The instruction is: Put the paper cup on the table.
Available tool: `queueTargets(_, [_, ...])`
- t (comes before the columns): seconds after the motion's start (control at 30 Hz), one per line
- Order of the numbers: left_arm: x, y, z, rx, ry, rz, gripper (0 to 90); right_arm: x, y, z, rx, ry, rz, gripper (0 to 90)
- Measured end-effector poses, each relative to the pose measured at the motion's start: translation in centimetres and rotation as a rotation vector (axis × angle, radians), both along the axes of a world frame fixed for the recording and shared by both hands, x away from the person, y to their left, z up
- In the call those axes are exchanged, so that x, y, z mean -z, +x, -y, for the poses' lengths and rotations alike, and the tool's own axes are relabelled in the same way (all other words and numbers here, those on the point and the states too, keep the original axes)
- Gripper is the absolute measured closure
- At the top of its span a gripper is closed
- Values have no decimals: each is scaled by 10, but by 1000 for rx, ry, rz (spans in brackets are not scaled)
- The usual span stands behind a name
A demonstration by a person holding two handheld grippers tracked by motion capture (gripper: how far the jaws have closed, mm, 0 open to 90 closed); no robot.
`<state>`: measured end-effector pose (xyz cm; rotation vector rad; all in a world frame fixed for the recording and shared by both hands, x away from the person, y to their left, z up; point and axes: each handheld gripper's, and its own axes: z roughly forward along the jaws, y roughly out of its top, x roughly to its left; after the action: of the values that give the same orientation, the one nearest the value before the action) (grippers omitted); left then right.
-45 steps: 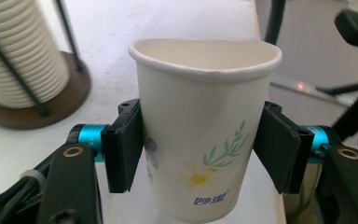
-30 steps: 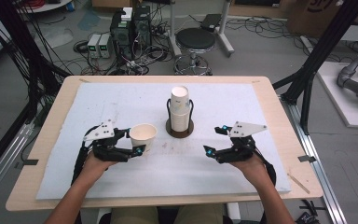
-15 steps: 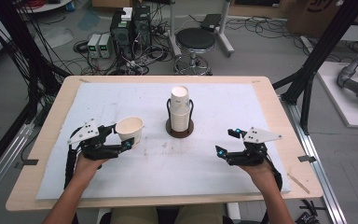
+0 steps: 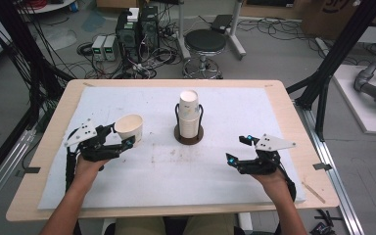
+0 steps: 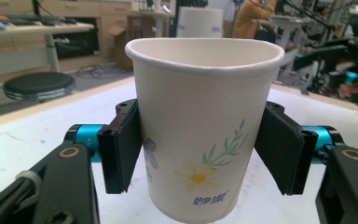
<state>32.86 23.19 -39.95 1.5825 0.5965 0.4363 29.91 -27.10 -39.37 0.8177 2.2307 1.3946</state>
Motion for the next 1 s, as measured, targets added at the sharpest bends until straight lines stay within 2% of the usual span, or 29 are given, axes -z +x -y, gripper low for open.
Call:
queueTargets(0.07, [3, 6, -4, -19, 7, 9, 346, 1, 0, -1, -1, -1, -1, 201])
queueTargets(0.2, [10, 17, -11, -60, 14, -8, 346, 2, 0, 0, 0, -3, 0, 201])
queueTargets(0.4, [22, 31, -13, -112, 43, -75, 345, 3, 0, 0, 2, 0, -5, 201])
queueTargets(0.67, [33, 38, -11, -145, 126, -134, 346, 3, 0, -2, 1, -2, -2, 201])
queueTargets(0.97, [48, 35, -10, -177, 247, -189, 347, 4, -1, 0, 2, 2, -10, 201])
queueTargets(1.0, [49, 34, -11, -179, 244, -187, 348, 4, -1, 0, 1, 1, -10, 201])
